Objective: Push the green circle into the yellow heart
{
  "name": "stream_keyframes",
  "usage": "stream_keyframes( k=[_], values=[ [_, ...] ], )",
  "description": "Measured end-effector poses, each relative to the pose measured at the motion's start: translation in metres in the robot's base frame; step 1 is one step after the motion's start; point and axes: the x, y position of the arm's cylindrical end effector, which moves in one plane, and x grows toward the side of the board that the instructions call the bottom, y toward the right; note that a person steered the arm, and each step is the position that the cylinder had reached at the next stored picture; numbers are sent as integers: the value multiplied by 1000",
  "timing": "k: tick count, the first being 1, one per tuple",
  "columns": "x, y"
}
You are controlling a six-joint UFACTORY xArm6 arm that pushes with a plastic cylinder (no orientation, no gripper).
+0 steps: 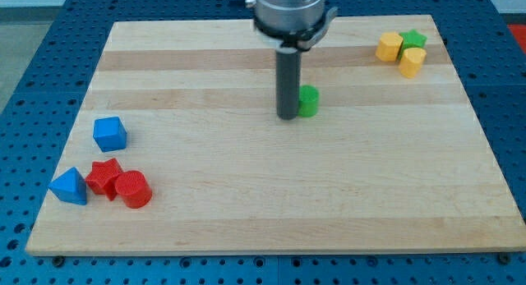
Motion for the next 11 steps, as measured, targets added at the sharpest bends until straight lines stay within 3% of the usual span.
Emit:
stream_keyframes(
  k=[2, 5, 7, 11],
  values=[
    [-61, 52],
    [-63, 54],
    [-42, 41],
    [-53, 165]
  ],
)
